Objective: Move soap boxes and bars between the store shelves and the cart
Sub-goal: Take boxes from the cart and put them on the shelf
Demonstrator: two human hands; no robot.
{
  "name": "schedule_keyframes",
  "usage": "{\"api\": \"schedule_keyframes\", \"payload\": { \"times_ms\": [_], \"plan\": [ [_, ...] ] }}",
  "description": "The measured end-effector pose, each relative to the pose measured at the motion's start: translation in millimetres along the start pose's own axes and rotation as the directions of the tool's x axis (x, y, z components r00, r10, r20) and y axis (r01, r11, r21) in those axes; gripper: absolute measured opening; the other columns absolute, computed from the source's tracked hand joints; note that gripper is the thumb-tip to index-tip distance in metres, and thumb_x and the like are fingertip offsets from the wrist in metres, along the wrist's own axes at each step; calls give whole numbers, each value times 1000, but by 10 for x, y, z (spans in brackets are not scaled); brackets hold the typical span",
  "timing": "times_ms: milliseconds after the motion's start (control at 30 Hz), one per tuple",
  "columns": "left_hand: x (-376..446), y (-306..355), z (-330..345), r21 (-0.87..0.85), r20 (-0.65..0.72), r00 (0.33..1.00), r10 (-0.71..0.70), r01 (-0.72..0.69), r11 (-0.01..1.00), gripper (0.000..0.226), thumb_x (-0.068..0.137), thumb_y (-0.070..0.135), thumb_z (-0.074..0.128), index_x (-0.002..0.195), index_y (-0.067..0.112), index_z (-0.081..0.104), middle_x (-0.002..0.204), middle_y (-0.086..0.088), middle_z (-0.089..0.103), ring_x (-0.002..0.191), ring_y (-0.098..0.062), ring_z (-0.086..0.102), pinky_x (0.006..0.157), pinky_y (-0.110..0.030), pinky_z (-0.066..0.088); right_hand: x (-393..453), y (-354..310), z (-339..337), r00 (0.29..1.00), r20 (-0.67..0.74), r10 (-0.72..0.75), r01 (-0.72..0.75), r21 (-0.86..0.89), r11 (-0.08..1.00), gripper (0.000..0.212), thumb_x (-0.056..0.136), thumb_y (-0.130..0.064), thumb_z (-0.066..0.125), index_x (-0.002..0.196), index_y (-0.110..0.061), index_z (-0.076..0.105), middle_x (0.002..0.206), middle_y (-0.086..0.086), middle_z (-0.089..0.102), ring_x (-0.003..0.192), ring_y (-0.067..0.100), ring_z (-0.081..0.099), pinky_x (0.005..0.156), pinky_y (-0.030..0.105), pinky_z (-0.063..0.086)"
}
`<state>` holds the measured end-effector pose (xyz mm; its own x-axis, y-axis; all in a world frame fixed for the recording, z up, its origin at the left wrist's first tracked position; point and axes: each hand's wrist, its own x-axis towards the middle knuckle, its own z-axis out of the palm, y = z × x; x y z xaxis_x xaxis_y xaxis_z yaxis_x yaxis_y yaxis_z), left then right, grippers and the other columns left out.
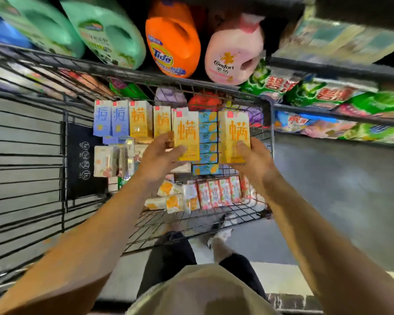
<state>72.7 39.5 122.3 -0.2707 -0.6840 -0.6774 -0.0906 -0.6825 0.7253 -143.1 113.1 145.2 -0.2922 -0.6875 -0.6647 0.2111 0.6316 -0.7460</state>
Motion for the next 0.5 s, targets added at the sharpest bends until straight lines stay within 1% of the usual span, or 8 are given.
{"api": "schedule_keyframes", "payload": {
  "times_ms": [100, 133, 200, 300, 367, 433, 467, 500],
  "plan": [
    [-397, 135, 233, -36, 150, 987, 50, -45, 998, 51, 89, 10, 66, 137, 15, 49, 128, -10, 61, 110, -26, 66, 86, -40, 58, -342, -92, -264, 1000, 23, 8, -10, 128, 992, 35, 100, -10, 55, 133, -3, 46, 120, 15, 67, 96, 26, 72, 71, 34, 59],
    [-526, 186, 356, -49, 177, 982, 70, -63, 997, 53, 85, 10, 70, 135, 15, 51, 128, -10, 61, 111, -28, 65, 86, -43, 57, -449, -106, -352, 1000, 29, -8, 4, 154, 988, 37, 98, -6, 57, 132, -3, 45, 120, 16, 67, 97, 27, 72, 72, 35, 59],
    [-746, 250, 655, -38, 223, 970, 97, -91, 995, 61, 77, 10, 77, 132, 16, 52, 128, -12, 62, 109, -31, 65, 86, -44, 56, -664, -112, -534, 998, 24, -60, 55, 181, 982, 44, 88, -8, 66, 126, -8, 45, 118, 11, 69, 104, 29, 69, 81, 43, 59],
    [-1020, 264, 1183, 4, 274, 941, 200, -209, 978, 61, 76, -1, 75, 130, 16, 52, 117, -8, 67, 103, -25, 66, 84, -43, 55, -966, -96, -934, 987, -3, -160, 159, 161, 974, 54, 68, -25, 76, 116, -22, 50, 113, 2, 71, 110, 27, 66, 95, 56, 53],
    [-1206, 224, 1584, 48, 286, 920, 267, -292, 955, 58, 77, -7, 72, 124, 24, 56, 111, -2, 68, 101, -21, 66, 81, -39, 57, -1155, -57, -1295, 974, 0, -228, 226, 131, 965, 52, 69, -22, 73, 116, -25, 52, 113, 0, 71, 113, 25, 64, 97, 59, 50],
    [-1410, 137, 2018, 81, 285, 901, 325, -361, 929, 56, 76, -4, 69, 118, 32, 58, 109, 3, 69, 100, -16, 66, 80, -34, 57, -1358, -17, -1680, 961, 0, -278, 276, 129, 953, 55, 69, -19, 70, 121, -26, 52, 117, 0, 70, 116, 27, 63, 100, 59, 48],
    [-1514, 83, 2249, 93, 260, 898, 356, -390, 916, 52, 79, -4, 68, 117, 31, 58, 109, 4, 69, 100, -13, 65, 82, -33, 56, -1464, 2, -1872, 954, -7, -298, 297, 126, 947, 52, 71, -21, 69, 121, -27, 54, 116, -1, 70, 116, 28, 63, 100, 57, 49],
    [-1595, 17, 2476, 102, 224, 895, 386, -416, 904, 48, 84, -4, 67, 117, 29, 58, 110, 3, 69, 100, -11, 65, 85, -33, 55, -1579, 10, -2063, 948, -24, -317, 318, 114, 941, 43, 76, -23, 67, 117, -28, 56, 114, -4, 71, 115, 26, 64, 99, 54, 50]
  ]
}}
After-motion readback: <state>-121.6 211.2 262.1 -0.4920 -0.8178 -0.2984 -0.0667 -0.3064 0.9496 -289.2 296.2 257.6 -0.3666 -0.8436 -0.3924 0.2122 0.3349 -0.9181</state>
